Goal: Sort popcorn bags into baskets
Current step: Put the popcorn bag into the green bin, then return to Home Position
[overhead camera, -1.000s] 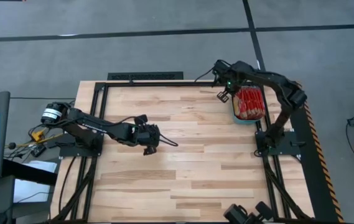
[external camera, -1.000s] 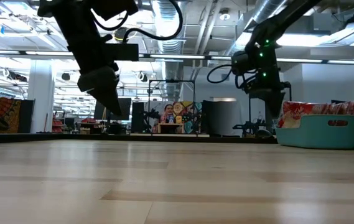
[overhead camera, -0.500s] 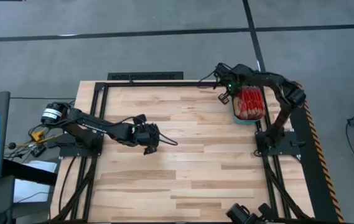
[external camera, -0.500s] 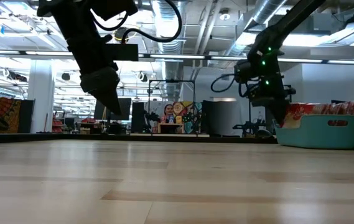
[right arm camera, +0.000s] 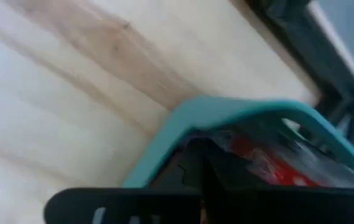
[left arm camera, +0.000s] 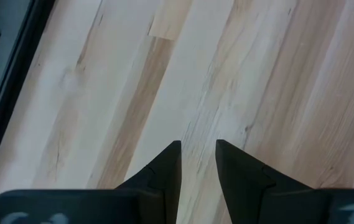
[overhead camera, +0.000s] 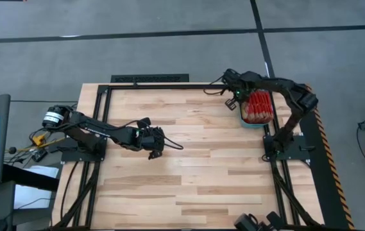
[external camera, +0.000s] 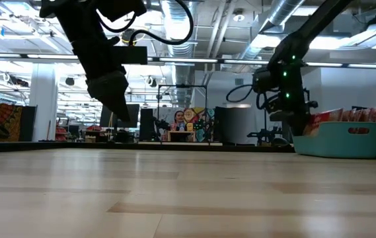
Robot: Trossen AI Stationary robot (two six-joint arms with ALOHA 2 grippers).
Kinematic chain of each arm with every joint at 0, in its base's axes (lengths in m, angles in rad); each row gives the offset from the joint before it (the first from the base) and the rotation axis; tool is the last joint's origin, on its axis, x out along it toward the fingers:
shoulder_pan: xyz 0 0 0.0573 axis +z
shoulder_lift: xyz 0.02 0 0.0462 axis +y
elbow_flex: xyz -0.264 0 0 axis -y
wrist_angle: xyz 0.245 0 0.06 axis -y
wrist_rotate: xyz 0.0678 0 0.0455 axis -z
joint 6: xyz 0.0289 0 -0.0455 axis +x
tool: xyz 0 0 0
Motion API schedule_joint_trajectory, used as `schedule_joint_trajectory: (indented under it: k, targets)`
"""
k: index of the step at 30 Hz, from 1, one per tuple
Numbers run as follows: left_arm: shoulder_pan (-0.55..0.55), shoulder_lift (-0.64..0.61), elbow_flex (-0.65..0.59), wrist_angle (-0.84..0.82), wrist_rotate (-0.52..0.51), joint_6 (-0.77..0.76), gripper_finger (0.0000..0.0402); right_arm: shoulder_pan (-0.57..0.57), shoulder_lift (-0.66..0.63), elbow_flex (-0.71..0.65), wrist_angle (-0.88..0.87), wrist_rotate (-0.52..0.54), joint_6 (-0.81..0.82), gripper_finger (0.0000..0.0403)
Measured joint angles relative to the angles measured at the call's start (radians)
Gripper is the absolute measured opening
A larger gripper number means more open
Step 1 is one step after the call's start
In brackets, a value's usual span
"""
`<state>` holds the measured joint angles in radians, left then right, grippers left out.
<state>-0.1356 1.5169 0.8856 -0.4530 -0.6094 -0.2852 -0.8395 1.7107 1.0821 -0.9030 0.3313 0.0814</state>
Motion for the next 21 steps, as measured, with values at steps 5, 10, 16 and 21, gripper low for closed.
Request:
schedule_joint_trajectory:
  k: [5,10,16,21]
  targets:
    - [0.000,0.000,0.000,-0.001,0.000,0.006,0.0093,0.033,-0.114,0.008,-0.009,0.006,0.000,0.0039]
    - [0.001,0.000,0.000,0.001,-0.006,0.011,0.0093,0.056,-0.247,0.009,-0.009,0.006,0.004,0.0078]
    - [-0.012,-0.001,0.000,0.007,-0.083,0.013,0.0093,0.090,-0.453,-0.055,0.113,-0.078,0.034,0.0110]
    - [-0.032,-0.064,-0.008,0.102,-0.154,0.100,0.0093,0.237,-0.662,-0.229,0.424,-0.232,0.083,0.0103]
